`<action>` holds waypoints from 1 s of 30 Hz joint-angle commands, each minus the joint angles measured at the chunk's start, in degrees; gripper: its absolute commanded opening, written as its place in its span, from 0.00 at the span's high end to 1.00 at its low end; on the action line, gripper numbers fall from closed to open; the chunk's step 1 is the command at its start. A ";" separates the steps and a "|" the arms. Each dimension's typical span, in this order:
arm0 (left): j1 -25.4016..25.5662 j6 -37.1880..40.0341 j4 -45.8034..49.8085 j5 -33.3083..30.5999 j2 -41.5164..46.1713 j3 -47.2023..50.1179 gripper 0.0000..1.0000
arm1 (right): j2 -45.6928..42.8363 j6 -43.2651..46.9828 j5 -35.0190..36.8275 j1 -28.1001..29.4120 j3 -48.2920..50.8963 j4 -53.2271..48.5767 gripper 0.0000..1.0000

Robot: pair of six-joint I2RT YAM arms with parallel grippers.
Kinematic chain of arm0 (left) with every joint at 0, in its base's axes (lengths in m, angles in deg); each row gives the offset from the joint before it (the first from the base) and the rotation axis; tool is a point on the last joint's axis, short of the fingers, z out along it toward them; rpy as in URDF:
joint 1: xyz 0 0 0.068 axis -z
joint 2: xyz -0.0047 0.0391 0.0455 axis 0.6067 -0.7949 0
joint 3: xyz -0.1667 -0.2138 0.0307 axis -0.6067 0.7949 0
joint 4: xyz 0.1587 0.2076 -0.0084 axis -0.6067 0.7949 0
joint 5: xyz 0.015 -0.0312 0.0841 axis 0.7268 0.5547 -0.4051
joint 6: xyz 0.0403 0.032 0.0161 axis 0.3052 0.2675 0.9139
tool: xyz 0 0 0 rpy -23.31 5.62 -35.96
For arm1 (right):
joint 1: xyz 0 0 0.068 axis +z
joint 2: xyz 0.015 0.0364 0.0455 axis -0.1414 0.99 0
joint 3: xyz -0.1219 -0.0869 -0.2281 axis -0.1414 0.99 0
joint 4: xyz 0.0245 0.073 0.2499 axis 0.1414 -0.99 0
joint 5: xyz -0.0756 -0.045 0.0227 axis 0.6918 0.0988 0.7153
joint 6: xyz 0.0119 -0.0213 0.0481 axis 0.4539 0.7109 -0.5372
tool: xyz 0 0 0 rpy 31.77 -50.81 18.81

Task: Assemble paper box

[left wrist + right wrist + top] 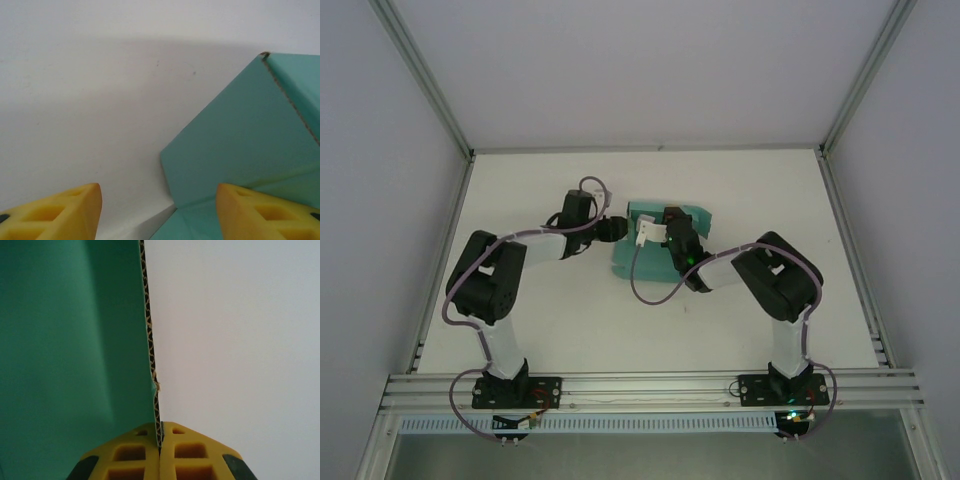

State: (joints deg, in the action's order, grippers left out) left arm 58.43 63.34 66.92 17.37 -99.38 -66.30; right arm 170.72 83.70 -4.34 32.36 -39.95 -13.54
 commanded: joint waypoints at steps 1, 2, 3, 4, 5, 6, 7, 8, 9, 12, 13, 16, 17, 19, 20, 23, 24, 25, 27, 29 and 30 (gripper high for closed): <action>1.33 2.23 -4.61 -0.77 -2.47 -1.44 0.39 | -1.12 -3.19 -0.92 0.74 -0.07 -4.12 1.00; 1.71 2.67 -5.64 -0.82 -2.73 -1.24 0.39 | -1.05 -3.45 -0.98 0.89 -0.21 -5.06 1.00; 2.08 3.21 -6.67 -0.68 -2.92 -0.85 0.39 | -1.09 -3.81 -1.11 0.86 -0.27 -5.71 1.00; 2.37 3.58 -7.37 -0.83 -3.02 -0.56 0.39 | -1.09 -3.94 -1.19 0.84 -0.24 -5.79 1.00; 2.66 3.86 -7.72 -1.17 -3.19 -0.47 0.39 | -1.12 -4.09 -1.36 0.84 -0.20 -5.83 1.00; 2.86 3.81 -7.43 -1.78 -3.41 -0.72 0.39 | -1.12 -4.27 -1.54 0.82 -0.07 -5.88 1.00; 2.97 3.83 -7.37 -1.68 -3.46 -0.79 0.39 | -1.22 -4.34 -1.75 0.82 0.10 -6.11 1.00; 3.07 3.92 -7.22 -1.96 -3.58 -1.03 0.39 | -1.28 -4.36 -1.99 0.84 0.26 -6.36 1.00; 3.39 4.11 -6.89 -1.95 -3.58 -1.32 0.39 | -1.25 -4.51 -2.30 0.83 0.45 -6.76 1.00; 4.65 5.42 -3.71 -1.10 -3.29 -2.42 0.39 | -1.01 -5.07 -1.81 0.83 0.43 -7.61 1.00; 5.08 6.39 -1.97 -1.47 -3.12 -2.61 0.40 | -1.02 -4.95 -1.72 0.87 0.61 -7.25 1.00; 5.46 6.62 0.26 -3.43 -1.77 -0.92 0.40 | -1.51 -5.41 -1.34 0.79 0.72 -7.44 1.00; 5.51 6.48 0.31 -4.56 -1.08 0.03 0.40 | -1.65 -5.42 -1.26 0.87 0.81 -7.38 1.00; 5.46 6.33 1.21 -6.97 0.50 1.73 0.40 | -1.97 -5.24 -1.08 0.75 0.98 -7.41 1.00; 5.47 6.31 1.32 -7.71 1.40 2.55 0.40 | -2.03 -5.11 -1.03 0.74 1.07 -7.06 1.00; 5.54 6.51 0.73 -7.73 4.11 4.72 0.40 | -2.14 -4.39 -0.53 0.76 1.25 -6.14 1.00; 5.53 6.60 0.79 -7.23 4.65 4.98 0.40 | -2.13 -4.06 -0.41 0.75 1.26 -5.80 1.00; 5.51 6.83 0.81 -6.86 5.10 5.04 0.41 | -2.06 -3.80 -0.29 0.74 1.25 -5.71 1.00; 5.49 7.53 0.08 -6.00 5.18 4.95 0.41 | -2.21 -3.51 -0.58 0.83 1.25 -5.35 1.00; 5.48 8.23 0.08 -4.69 4.72 4.22 0.42 | -2.24 -3.65 -0.06 0.90 0.99 -6.19 1.00; 5.53 8.27 -0.46 -3.73 4.72 4.05 0.43 | -2.32 -3.52 -0.11 0.85 0.94 -6.27 1.00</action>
State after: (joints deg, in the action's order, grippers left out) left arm 63.42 69.79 66.70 11.20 -95.88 -61.63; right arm 169.28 80.79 -3.33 32.47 -39.84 -17.03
